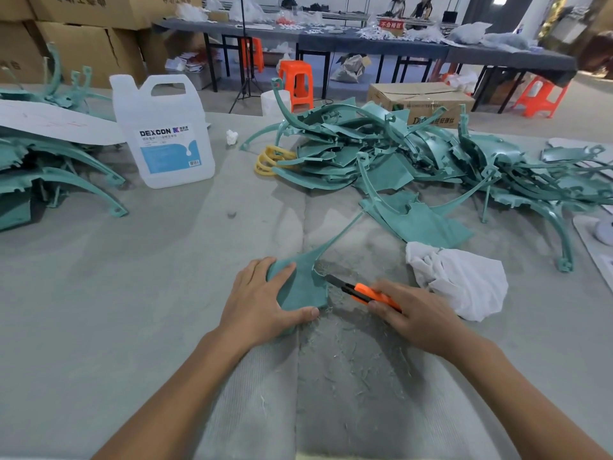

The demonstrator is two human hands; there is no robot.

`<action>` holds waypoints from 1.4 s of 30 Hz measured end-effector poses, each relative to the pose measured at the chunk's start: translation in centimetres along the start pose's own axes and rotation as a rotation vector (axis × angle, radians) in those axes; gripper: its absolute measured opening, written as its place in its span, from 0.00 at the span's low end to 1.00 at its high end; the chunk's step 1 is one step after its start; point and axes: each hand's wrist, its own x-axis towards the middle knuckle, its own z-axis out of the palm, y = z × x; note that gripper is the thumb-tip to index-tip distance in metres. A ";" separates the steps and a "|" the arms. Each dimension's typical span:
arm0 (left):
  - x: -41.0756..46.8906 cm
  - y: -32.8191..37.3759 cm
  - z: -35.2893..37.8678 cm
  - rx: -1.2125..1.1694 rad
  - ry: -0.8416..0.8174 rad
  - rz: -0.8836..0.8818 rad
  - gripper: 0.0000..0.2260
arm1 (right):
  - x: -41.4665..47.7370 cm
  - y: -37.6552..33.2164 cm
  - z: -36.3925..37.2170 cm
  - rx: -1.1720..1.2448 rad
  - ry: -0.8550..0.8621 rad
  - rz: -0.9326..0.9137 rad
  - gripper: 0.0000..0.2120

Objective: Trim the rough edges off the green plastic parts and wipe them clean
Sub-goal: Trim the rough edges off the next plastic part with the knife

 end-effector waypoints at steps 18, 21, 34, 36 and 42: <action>0.0 0.1 0.1 -0.004 0.013 -0.008 0.52 | -1.4 -0.2 -0.1 -0.011 0.036 -0.057 0.04; 0.0 0.1 0.1 0.001 0.004 -0.005 0.52 | -1.4 -0.5 -0.1 -0.126 0.016 -0.065 0.11; 0.0 0.2 -0.2 -0.005 0.013 -0.006 0.50 | -1.3 -1.1 -0.2 -0.205 0.006 -0.032 0.17; -0.2 0.5 -0.4 -0.019 0.016 -0.025 0.50 | -1.3 -1.2 0.0 -0.209 0.054 -0.017 0.16; -1.2 1.4 -1.1 -0.066 -0.159 -0.050 0.58 | -1.4 -0.8 0.2 -0.020 0.144 0.064 0.14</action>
